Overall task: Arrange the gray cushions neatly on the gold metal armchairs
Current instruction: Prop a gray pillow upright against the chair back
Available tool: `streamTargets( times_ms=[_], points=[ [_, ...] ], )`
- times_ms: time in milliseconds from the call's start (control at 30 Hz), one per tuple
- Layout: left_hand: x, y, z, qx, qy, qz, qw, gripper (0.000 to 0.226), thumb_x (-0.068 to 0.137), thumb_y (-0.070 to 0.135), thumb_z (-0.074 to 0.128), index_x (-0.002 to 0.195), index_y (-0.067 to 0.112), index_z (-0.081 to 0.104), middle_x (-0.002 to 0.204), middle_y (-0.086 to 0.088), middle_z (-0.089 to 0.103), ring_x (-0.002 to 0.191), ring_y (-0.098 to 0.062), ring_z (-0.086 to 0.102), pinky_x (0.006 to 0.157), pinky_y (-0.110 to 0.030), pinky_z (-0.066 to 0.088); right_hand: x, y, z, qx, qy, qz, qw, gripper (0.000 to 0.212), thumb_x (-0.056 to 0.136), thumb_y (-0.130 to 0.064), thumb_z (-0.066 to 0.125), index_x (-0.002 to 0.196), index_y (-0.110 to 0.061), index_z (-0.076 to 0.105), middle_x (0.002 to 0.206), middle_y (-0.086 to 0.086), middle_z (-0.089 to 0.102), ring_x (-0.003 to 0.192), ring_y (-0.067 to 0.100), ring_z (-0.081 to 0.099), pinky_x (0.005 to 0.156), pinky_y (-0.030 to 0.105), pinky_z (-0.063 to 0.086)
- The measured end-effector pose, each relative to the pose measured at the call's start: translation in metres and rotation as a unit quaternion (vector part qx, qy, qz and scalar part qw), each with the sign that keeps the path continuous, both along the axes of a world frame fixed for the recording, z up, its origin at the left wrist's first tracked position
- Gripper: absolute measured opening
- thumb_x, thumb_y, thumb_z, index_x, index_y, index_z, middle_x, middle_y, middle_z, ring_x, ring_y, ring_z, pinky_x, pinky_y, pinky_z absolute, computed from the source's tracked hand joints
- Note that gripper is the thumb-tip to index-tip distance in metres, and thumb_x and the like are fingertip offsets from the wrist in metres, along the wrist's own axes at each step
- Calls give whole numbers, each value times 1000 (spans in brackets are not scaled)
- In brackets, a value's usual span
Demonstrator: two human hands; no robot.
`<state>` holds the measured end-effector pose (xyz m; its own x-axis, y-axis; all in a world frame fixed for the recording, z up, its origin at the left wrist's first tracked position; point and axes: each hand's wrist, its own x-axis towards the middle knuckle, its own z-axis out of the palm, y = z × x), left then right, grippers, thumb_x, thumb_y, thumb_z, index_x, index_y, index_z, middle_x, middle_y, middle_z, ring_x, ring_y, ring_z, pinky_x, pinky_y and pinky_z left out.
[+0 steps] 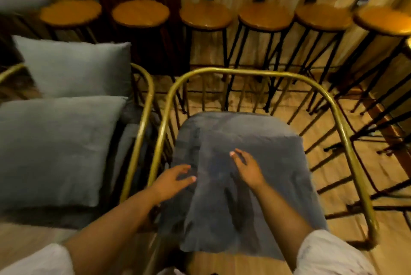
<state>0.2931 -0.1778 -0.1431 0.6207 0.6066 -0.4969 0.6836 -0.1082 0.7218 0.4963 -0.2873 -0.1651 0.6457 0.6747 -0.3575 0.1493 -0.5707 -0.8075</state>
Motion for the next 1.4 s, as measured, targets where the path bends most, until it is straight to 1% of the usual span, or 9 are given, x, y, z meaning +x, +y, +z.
streamTargets(
  times_ms=[233, 367, 567, 667, 800, 967, 1100, 1167, 1400],
  points=[
    [-127, 89, 75, 77, -65, 192, 976, 59, 90, 25, 60, 141, 7, 39, 143, -15, 46, 130, -25, 47, 99, -25, 35, -124, 117, 76, 75, 90, 144, 983, 49, 95, -27, 53, 139, -8, 44, 136, 15, 53, 117, 17, 51, 90, 16, 36],
    [-203, 154, 87, 97, -79, 278, 952, 61, 90, 35, 57, 144, 16, 36, 149, -13, 38, 135, -27, 40, 97, -28, 35, -189, 186, 86, 71, 163, 135, 975, 66, 89, -51, 53, 145, -24, 34, 144, 20, 45, 127, 32, 48, 104, 48, 40],
    [-311, 276, 76, 70, -78, 322, 941, 65, 89, 45, 54, 145, 19, 32, 148, -13, 39, 136, -30, 39, 109, -40, 34, -269, 289, 66, 59, 283, 32, 957, 65, 89, -59, 43, 147, -38, 21, 126, -6, 42, 116, 30, 50, 80, 41, 45],
    [-348, 329, 61, 55, -67, 348, 934, 68, 88, 43, 58, 145, 18, 32, 148, -13, 40, 134, -31, 42, 110, -40, 35, -294, 334, 39, 76, 232, 3, 970, 87, 73, -63, 62, 145, -26, 31, 141, -7, 43, 127, 25, 47, 93, 41, 48],
    [-391, 385, 28, 19, -32, 326, 945, 93, 68, 62, 69, 145, 30, 30, 149, -7, 41, 133, -31, 43, 110, -45, 37, -309, 365, 1, -4, 126, -6, 992, 99, 70, -63, 68, 150, -30, 21, 158, 9, 23, 142, 32, 28, 116, 45, 26],
    [-411, 413, -4, -20, 7, 279, 960, 118, 51, 70, 71, 149, 42, 11, 159, -3, 18, 144, -30, 25, 115, -45, 25, -311, 368, -18, -16, 113, -37, 993, 120, 44, -77, 74, 146, -49, 15, 155, 7, 29, 135, 32, 40, 110, 47, 37],
    [-423, 427, -23, -44, -22, 285, 957, 126, 40, 75, 72, 147, 47, 12, 157, -1, 25, 140, -29, 31, 114, -48, 29, -309, 364, -31, 29, 151, -48, 987, 104, 70, -46, 77, 151, -39, 11, 150, 4, 36, 129, 26, 46, 99, 36, 44],
    [-425, 429, -28, -46, -38, 285, 957, 114, 54, 69, 72, 147, 45, 12, 157, -1, 25, 140, -31, 31, 113, -48, 29, -310, 361, -34, 40, 164, -54, 984, 97, 79, -37, 73, 152, -35, 8, 145, 2, 38, 128, 27, 45, 92, 33, 43],
    [-425, 418, -18, -39, -61, 291, 954, 106, 62, 61, 73, 148, 44, 12, 157, -1, 24, 141, -32, 31, 112, -50, 29, -316, 348, -22, 75, 157, -62, 983, 88, 78, -38, 71, 150, -36, 21, 140, -4, 44, 110, 16, 48, 87, 30, 42]
  ],
)
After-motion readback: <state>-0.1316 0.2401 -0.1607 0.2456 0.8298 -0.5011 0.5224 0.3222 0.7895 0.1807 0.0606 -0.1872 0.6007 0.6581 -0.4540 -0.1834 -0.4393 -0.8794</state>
